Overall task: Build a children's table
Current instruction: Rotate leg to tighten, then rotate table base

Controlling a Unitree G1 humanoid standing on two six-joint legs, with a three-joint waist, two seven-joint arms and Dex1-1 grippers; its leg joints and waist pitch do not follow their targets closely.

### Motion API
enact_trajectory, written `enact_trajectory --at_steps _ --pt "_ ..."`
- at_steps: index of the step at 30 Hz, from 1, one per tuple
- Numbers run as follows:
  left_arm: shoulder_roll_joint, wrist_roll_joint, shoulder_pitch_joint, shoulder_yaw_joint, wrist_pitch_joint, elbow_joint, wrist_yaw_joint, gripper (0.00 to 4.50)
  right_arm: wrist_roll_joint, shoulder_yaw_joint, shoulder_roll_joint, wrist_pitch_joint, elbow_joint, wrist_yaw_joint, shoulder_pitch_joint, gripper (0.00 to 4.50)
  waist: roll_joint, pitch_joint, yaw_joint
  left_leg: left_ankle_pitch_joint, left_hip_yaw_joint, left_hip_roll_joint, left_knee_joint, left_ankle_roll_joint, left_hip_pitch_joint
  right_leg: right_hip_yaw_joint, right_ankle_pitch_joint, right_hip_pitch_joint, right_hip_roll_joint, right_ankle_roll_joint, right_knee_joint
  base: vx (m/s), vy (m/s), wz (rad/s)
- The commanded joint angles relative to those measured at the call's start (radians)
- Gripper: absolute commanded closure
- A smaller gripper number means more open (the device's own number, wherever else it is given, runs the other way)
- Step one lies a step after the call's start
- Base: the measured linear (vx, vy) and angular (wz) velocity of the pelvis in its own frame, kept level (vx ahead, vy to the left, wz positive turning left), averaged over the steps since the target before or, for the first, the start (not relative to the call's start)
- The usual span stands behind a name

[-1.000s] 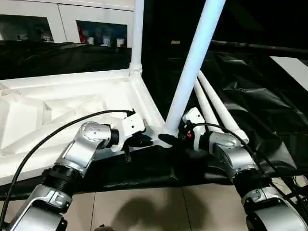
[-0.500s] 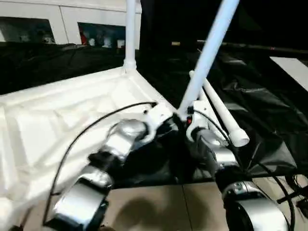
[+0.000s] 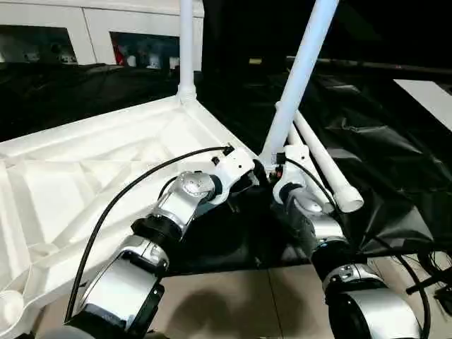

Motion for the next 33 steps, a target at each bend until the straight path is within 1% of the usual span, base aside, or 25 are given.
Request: enact_trajectory --at_steps 1,2,3,4,8,9,10,11,13,14,16,17,18,19,20,21,23,24,25,26,27,30,31,32,33 --pt "-0.004 -0.037 -0.036 0.069 -0.066 -0.013 0.065 3.93 -0.002 0.002 -0.021 0.001 -0.091 0.021 0.039 0.65 -0.001 -0.063 0.009 -0.159 0.001 0.007 -0.054 0.029 0.006 0.049 -0.122 0.059 -0.071 -0.145 -0.092 0.000 0.000 0.00" --pt "-0.003 -0.055 -0.049 0.088 -0.063 -0.018 0.064 3.93 0.002 0.004 -0.026 0.009 -0.136 0.031 0.064 0.65 0.001 -0.066 0.009 -0.148 0.001 0.012 -0.053 0.033 0.012 0.049 -0.075 0.053 -0.072 -0.158 -0.085 0.000 0.000 0.00" --pt "0.007 -0.058 -0.068 0.103 -0.077 -0.026 0.094 3.77 -0.002 0.014 -0.036 0.021 -0.193 0.041 0.102 0.65 0.000 -0.065 0.010 -0.133 0.001 0.011 -0.054 0.036 0.010 0.047 -0.045 0.053 -0.070 -0.167 -0.082 0.000 0.000 0.00" --pt "0.009 -0.059 -0.073 0.106 -0.080 -0.028 0.100 3.77 -0.003 0.017 -0.039 0.024 -0.207 0.042 0.112 0.65 0.000 -0.066 0.011 -0.122 0.000 0.012 -0.053 0.041 0.010 0.047 -0.006 0.056 -0.069 -0.170 -0.079 0.000 0.000 0.00" --pt "0.046 -0.059 -0.096 0.131 -0.082 -0.068 0.152 3.45 -0.005 0.041 -0.052 0.057 -0.295 0.069 0.172 0.65 0.000 -0.067 0.010 -0.098 0.000 0.010 -0.051 0.055 0.008 0.046 0.056 0.060 -0.068 -0.184 -0.071 0.000 0.000 0.00" --pt "0.090 -0.034 -0.103 0.137 -0.050 -0.106 0.183 3.45 -0.016 0.061 -0.059 0.076 -0.331 0.086 0.198 0.65 0.011 -0.070 0.011 -0.073 0.000 0.010 -0.050 0.060 0.008 0.047 0.101 0.061 -0.068 -0.197 -0.066 0.000 0.000 0.00" --pt "0.120 -0.013 -0.104 0.137 -0.029 -0.128 0.198 3.32 -0.019 0.069 -0.060 0.084 -0.343 0.094 0.207 0.65 0.008 -0.071 0.008 -0.068 0.001 0.010 -0.049 0.064 0.010 0.046 0.123 0.061 -0.064 -0.202 -0.066 0.000 0.000 0.00" --pt "0.138 0.002 -0.104 0.138 -0.021 -0.138 0.208 3.20 -0.021 0.073 -0.061 0.096 -0.361 0.099 0.217 0.65 0.010 -0.071 0.005 -0.054 0.000 0.009 -0.049 0.069 0.007 0.046 0.152 0.062 -0.064 -0.206 -0.062 0.000 0.000 0.00" --pt "0.231 0.057 -0.084 0.143 0.076 -0.230 0.197 3.09 -0.028 0.097 -0.066 0.148 -0.411 0.116 0.239 0.65 0.010 -0.070 0.001 -0.063 0.000 0.011 -0.050 0.065 0.011 0.045 0.144 0.063 -0.064 -0.208 -0.062 0.000 0.000 0.00" --pt "0.283 0.081 -0.065 0.141 0.127 -0.283 0.168 2.87 -0.035 0.111 -0.071 0.173 -0.431 0.121 0.249 0.65 0.015 -0.070 0.001 -0.062 0.000 0.010 -0.050 0.061 0.010 0.046 0.138 0.063 -0.065 -0.206 -0.062 0.000 0.000 0.00" --pt "0.385 0.131 -0.014 0.128 0.221 -0.382 0.092 2.70 -0.049 0.127 -0.077 0.205 -0.443 0.116 0.257 0.65 0.018 -0.065 -0.007 -0.082 0.001 0.014 -0.055 0.033 0.014 0.046 0.087 0.057 -0.064 -0.202 -0.065 0.000 0.000 0.00" --pt "0.385 0.131 -0.014 0.128 0.221 -0.382 0.092 2.68 -0.049 0.127 -0.077 0.205 -0.443 0.116 0.257 0.65 0.018 -0.065 -0.007 -0.082 0.001 0.014 -0.055 0.033 0.014 0.046 0.087 0.057 -0.064 -0.202 -0.065 0.000 0.000 0.00" --pt "0.422 0.147 0.007 0.120 0.255 -0.420 0.073 2.68 -0.053 0.130 -0.078 0.219 -0.451 0.114 0.261 0.65 0.017 -0.063 -0.007 -0.104 0.004 0.013 -0.054 0.010 0.020 0.048 0.052 0.052 -0.061 -0.198 -0.069 0.000 0.000 0.00" --pt "0.462 0.164 0.028 0.115 0.285 -0.457 0.054 2.61 -0.055 0.132 -0.078 0.231 -0.453 0.114 0.262 0.65 0.022 -0.061 -0.002 -0.113 0.003 0.018 -0.058 0.000 0.023 0.048 0.033 0.048 -0.065 -0.200 -0.069 0.000 0.000 0.00" --pt "0.518 0.185 0.059 0.116 0.342 -0.515 0.020 2.61 -0.057 0.134 -0.079 0.239 -0.453 0.115 0.262 0.65 0.024 -0.060 -0.002 -0.115 0.004 0.017 -0.058 -0.005 0.021 0.049 0.029 0.047 -0.063 -0.197 -0.068 0.000 0.000 0.00" --pt "0.558 0.199 0.081 0.118 0.383 -0.556 -0.005 2.96 -0.058 0.135 -0.079 0.245 -0.452 0.116 0.262 0.83 0.024 -0.061 -0.001 -0.116 0.002 0.019 -0.060 -0.012 0.021 0.048 0.026 0.049 -0.065 -0.195 -0.066 0.000 0.000 0.00" --pt "0.620 0.220 0.111 0.134 0.460 -0.618 -0.040 2.96 -0.064 0.139 -0.080 0.253 -0.446 0.115 0.257 0.94 0.028 -0.059 -0.003 -0.131 0.004 0.017 -0.062 -0.029 0.023 0.048 0.011 0.044 -0.062 -0.187 -0.068 0.000 0.000 0.00" --pt "0.657 0.236 0.129 0.136 0.490 -0.644 -0.069 2.96 -0.066 0.141 -0.081 0.259 -0.442 0.116 0.255 1.04 0.016 -0.057 0.000 -0.140 0.005 0.015 -0.061 -0.029 0.023 0.049 -0.013 0.043 -0.062 -0.180 -0.069 0.000 0.000 0.00" --pt "0.693 0.242 0.149 0.136 0.530 -0.677 -0.094 3.16 -0.069 0.144 -0.083 0.270 -0.443 0.113 0.255 1.13 0.022 -0.056 0.000 -0.147 0.003 0.016 -0.064 -0.034 0.023 0.050 -0.031 0.043 -0.065 -0.175 -0.070 0.000 0.000 0.00" --pt "0.729 0.249 0.166 0.131 0.558 -0.703 -0.125 3.33 -0.071 0.146 -0.085 0.281 -0.442 0.111 0.255 1.26 0.022 -0.055 -0.001 -0.147 0.004 0.014 -0.064 -0.035 0.023 0.050 -0.033 0.042 -0.062 -0.173 -0.072 0.000 0.000 0.00" --pt "0.765 0.260 0.182 0.116 0.587 -0.731 -0.165 3.33 -0.072 0.151 -0.089 0.292 -0.442 0.113 0.254 1.26 0.023 -0.055 -0.001 -0.151 0.003 0.015 -0.064 -0.039 0.023 0.050 -0.036 0.041 -0.063 -0.172 -0.071 0.000 0.000 0.00" --pt "0.817 0.277 0.206 0.103 0.623 -0.772 -0.218 3.45 -0.078 0.159 -0.095 0.310 -0.441 0.119 0.252 1.56 0.023 -0.055 -0.001 -0.153 0.004 0.013 -0.064 -0.047 0.025 0.051 -0.033 0.039 -0.061 -0.168 -0.071 0.000 0.000 0.00" --pt "0.859 0.290 0.229 0.106 0.643 -0.797 -0.248 3.45 -0.089 0.163 -0.100 0.324 -0.437 0.118 0.248 1.56 0.010 -0.054 -0.001 -0.151 0.004 0.013 -0.065 -0.046 0.021 0.050 -0.037 0.041 -0.061 -0.167 -0.073 0.000 0.000 0.00" --pt "0.878 0.295 0.241 0.105 0.662 -0.816 -0.261 3.63 -0.092 0.164 -0.101 0.329 -0.436 0.117 0.247 1.56 0.014 -0.054 0.000 -0.141 0.001 0.011 -0.066 -0.046 0.015 0.050 -0.044 0.045 -0.064 -0.163 -0.070 0.000 0.000 0.00" --pt "0.893 0.295 0.252 0.103 0.671 -0.823 -0.274 3.74 -0.092 0.165 -0.102 0.336 -0.433 0.119 0.245 1.74 0.014 -0.055 -0.001 -0.140 0.002 0.011 -0.065 -0.047 0.018 0.050 -0.043 0.043 -0.063 -0.161 -0.070 0.000 0.000 0.00"
